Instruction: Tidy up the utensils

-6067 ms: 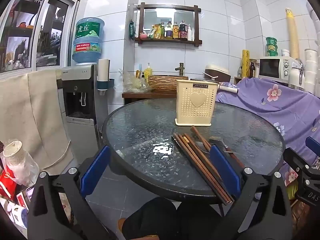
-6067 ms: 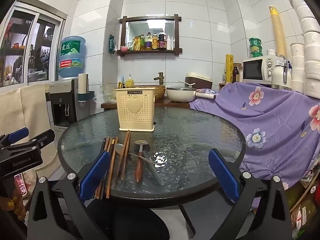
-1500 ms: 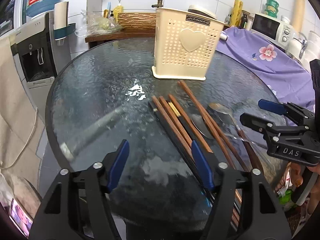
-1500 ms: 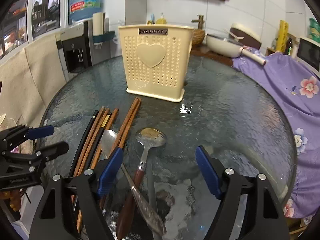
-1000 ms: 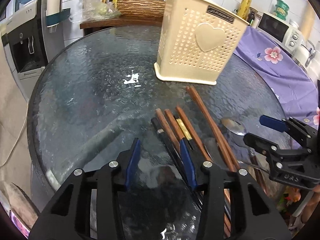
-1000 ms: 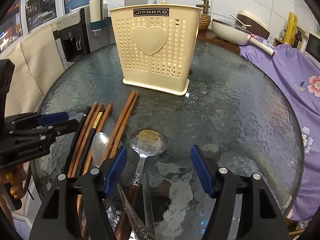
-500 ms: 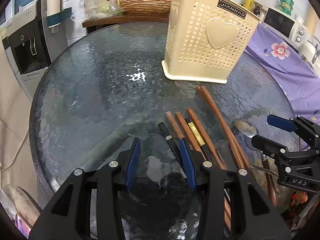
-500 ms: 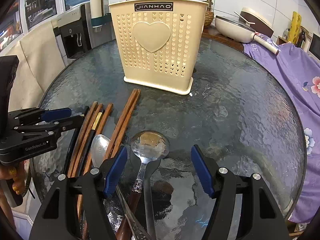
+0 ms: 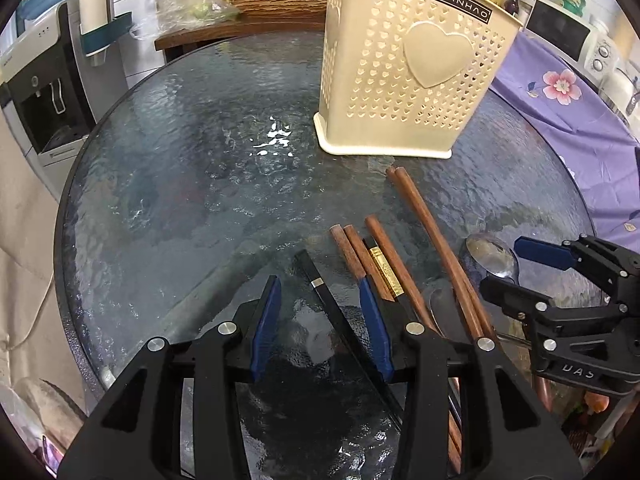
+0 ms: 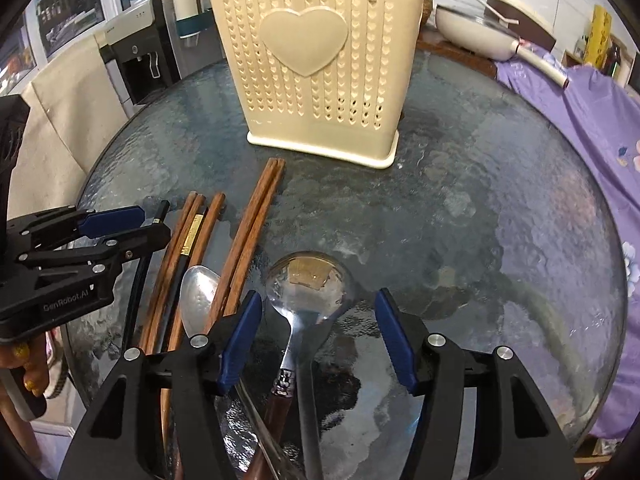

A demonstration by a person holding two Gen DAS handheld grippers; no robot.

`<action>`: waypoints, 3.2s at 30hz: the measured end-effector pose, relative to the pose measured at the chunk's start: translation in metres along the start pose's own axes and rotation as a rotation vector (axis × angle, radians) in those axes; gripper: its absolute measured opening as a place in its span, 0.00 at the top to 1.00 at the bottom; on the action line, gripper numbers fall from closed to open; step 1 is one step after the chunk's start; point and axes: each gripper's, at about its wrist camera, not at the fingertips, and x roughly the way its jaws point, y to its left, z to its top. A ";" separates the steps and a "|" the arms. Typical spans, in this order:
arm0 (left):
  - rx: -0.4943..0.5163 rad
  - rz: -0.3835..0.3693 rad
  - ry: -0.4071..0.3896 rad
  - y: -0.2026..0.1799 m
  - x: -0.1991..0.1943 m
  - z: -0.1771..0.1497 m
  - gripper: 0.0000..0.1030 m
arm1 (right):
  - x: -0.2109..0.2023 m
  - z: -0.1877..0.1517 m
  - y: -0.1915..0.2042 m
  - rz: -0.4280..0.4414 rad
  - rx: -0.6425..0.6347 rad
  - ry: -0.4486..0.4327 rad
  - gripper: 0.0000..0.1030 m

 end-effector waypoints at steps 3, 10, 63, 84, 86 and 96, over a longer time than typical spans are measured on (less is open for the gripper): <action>0.003 0.006 -0.002 -0.001 -0.001 -0.001 0.60 | 0.003 0.001 0.003 -0.017 -0.007 -0.006 0.47; -0.006 -0.004 0.006 -0.005 0.003 0.005 0.77 | 0.004 0.003 0.001 -0.022 0.004 -0.004 0.56; -0.098 0.002 -0.026 0.002 0.002 0.006 0.44 | -0.033 0.006 -0.011 0.035 -0.027 -0.165 0.57; -0.041 0.167 0.044 -0.025 0.011 0.010 0.67 | -0.032 0.008 -0.012 0.059 -0.046 -0.158 0.57; -0.042 0.168 0.046 -0.026 0.012 0.010 0.72 | -0.032 0.009 -0.011 0.061 -0.053 -0.159 0.57; -0.037 0.174 0.043 -0.041 0.013 0.011 0.91 | -0.028 0.008 -0.015 0.071 -0.047 -0.163 0.57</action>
